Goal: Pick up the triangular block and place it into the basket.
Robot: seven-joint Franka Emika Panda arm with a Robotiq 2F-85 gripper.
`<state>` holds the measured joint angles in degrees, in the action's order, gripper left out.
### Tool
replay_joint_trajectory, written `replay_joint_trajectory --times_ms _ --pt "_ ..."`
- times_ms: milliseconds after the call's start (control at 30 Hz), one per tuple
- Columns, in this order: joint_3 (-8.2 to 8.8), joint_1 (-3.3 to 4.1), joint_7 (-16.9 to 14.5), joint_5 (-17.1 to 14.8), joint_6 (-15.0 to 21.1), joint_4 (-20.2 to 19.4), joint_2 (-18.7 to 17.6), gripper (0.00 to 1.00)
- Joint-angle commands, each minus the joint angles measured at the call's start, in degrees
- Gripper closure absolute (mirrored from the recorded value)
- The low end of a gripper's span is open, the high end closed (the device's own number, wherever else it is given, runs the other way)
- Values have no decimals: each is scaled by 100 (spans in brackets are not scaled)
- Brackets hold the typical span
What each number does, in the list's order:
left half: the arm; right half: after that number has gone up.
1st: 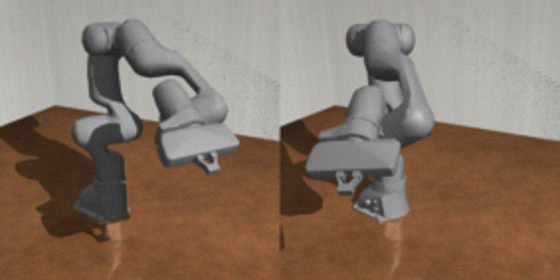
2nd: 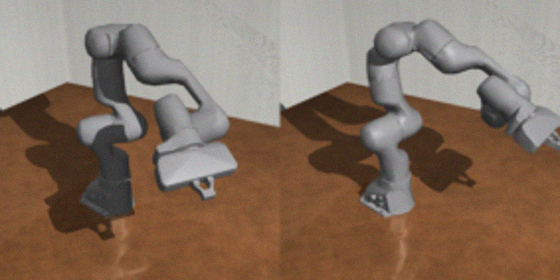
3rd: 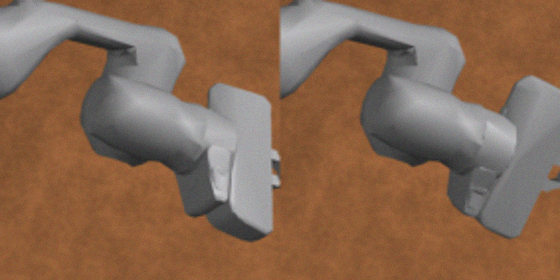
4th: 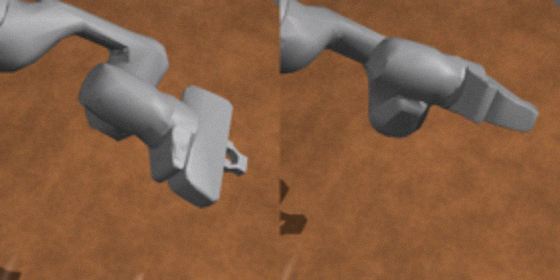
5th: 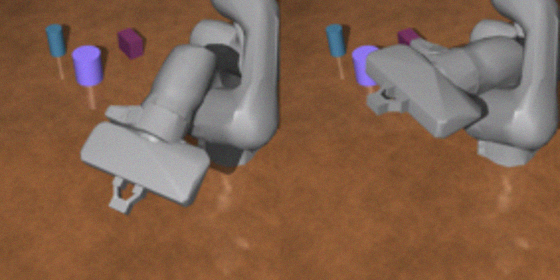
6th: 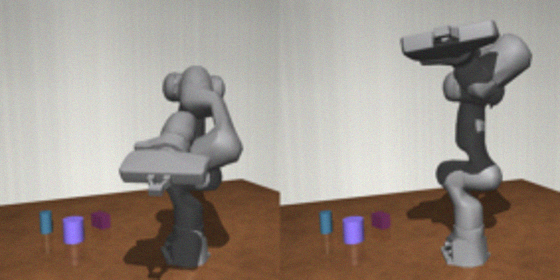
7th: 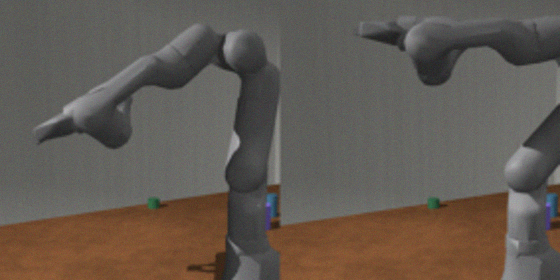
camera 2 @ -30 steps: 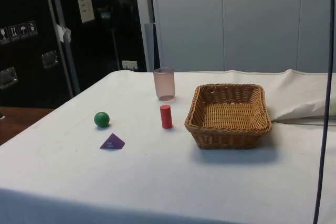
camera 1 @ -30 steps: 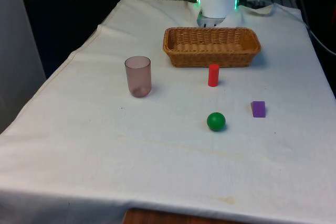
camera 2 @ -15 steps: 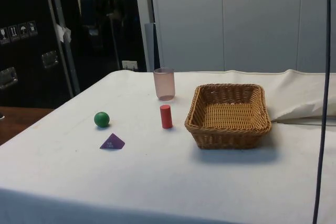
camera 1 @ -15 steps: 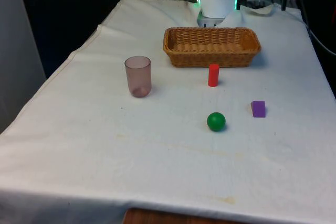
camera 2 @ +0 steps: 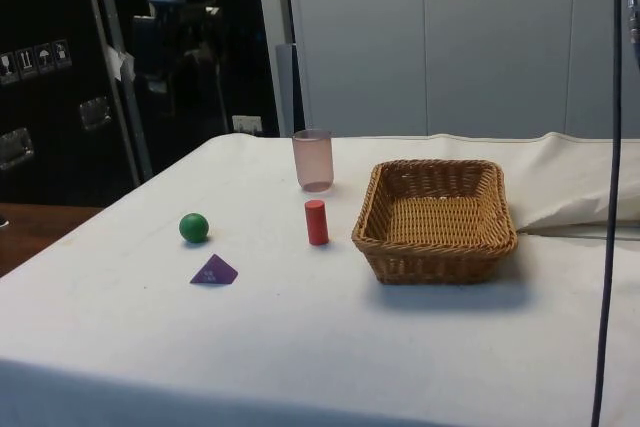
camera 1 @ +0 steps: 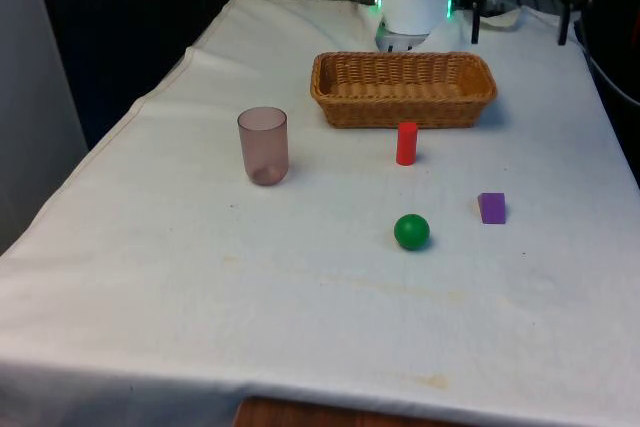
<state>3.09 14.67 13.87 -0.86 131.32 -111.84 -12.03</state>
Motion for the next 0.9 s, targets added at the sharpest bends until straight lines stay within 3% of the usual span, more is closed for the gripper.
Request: replay_joint_trajectory --times_ms 0,67,300,367,633,667,867 --pt "6 6 34 29 172 -52 -29 0" --pt "0 0 0 0 46 -11 -23 0" --pt "-11 0 -63 126 625 -327 -149 0" --pt "-11 0 -74 109 573 -344 -126 0" --pt "-17 -6 -206 103 1031 -453 -447 0" --pt "-11 -6 -189 109 928 -413 -435 0" --pt "-17 -6 -275 97 1324 -516 -688 0"
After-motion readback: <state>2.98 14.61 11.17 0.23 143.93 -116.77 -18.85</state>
